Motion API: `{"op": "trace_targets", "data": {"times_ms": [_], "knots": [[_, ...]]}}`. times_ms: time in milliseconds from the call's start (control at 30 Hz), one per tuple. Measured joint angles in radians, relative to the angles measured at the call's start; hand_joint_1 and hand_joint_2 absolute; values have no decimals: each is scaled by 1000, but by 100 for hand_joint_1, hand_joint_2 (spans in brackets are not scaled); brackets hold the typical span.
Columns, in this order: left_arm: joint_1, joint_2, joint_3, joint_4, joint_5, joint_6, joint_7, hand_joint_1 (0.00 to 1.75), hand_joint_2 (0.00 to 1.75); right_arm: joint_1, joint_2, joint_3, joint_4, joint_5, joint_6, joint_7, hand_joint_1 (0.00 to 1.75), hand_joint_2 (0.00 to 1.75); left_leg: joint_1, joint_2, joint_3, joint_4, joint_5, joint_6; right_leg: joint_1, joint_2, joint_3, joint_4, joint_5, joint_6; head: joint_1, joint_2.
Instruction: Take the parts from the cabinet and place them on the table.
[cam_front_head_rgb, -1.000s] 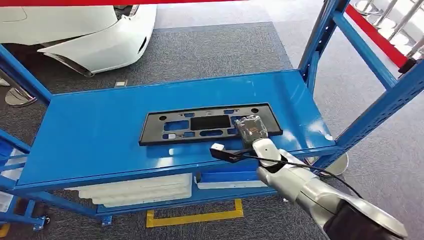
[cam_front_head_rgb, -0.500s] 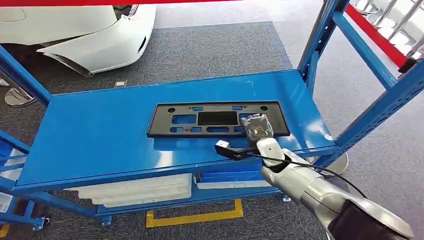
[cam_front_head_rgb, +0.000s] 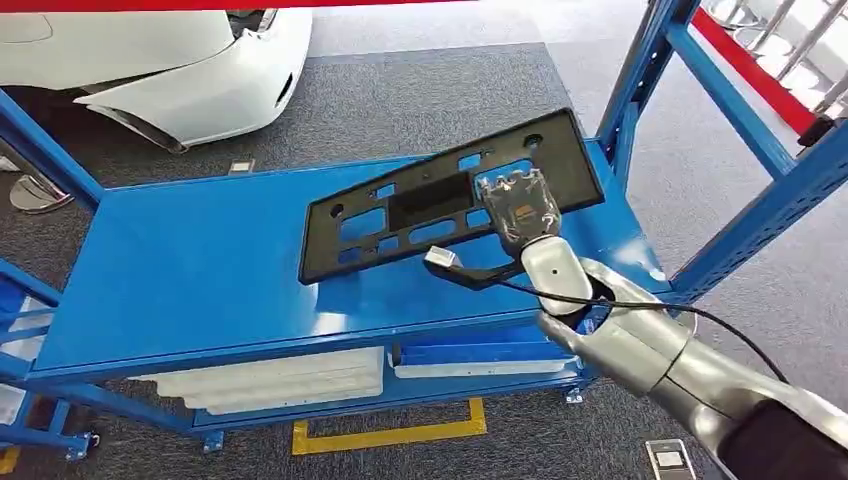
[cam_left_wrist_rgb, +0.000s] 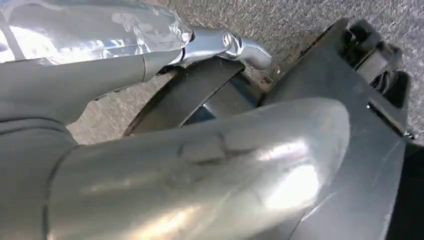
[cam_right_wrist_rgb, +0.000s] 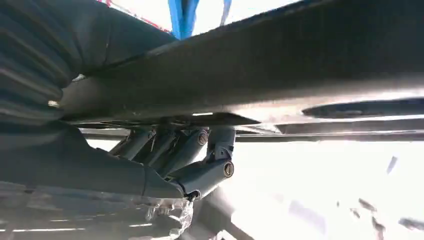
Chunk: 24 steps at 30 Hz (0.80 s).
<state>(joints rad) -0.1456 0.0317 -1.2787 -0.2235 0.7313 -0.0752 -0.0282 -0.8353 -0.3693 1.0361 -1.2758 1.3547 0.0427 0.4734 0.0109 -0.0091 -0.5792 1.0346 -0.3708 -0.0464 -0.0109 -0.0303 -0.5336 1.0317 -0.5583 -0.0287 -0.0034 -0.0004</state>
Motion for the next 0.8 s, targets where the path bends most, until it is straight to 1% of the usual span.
{"op": "trace_targets", "data": {"times_ms": [67,100,200,300,433,533,600,800], "knots": [[-13,0,0,0,-8,-19,11,0,0,-7,-8,-1,-62,16,2,-5,175,175,0,0,0,0,0,0,0,1,0,0,0,0,-1,0],[-22,0,0,0,-14,-31,24,0,175,-9,-10,-1,-91,23,3,-8,175,175,0,0,0,0,0,0,0,0,0,0,0,0,-2,0],[-49,0,-1,-8,-29,-53,46,0,175,-12,-21,-1,-175,36,10,-13,175,175,1,-1,0,0,1,0,1,-1,0,0,0,0,-2,0],[-57,0,-2,-14,-39,-62,51,0,175,-12,-30,-1,-230,32,16,-11,175,175,1,0,0,0,1,0,1,0,0,0,0,0,-3,0],[-58,0,-5,-19,-49,-77,50,0,175,-5,-43,-3,-306,-8,20,-3,175,175,0,0,0,0,0,0,0,0,0,0,0,0,0,0],[-58,1,-5,-19,-49,-62,47,0,175,7,-44,-3,-330,-14,18,-3,175,175,0,0,0,0,0,0,0,0,0,0,0,0,-2,0],[-57,1,-5,-19,-49,-45,47,0,175,20,-44,-3,-345,-15,17,-4,175,175,0,0,-1,0,0,0,0,-1,0,0,0,0,0,0],[-57,1,-5,-19,-59,-31,44,0,175,32,-44,-3,-374,-16,15,-3,175,175,0,0,0,0,0,0,0,0,0,0,0,0,-2,0]]}}
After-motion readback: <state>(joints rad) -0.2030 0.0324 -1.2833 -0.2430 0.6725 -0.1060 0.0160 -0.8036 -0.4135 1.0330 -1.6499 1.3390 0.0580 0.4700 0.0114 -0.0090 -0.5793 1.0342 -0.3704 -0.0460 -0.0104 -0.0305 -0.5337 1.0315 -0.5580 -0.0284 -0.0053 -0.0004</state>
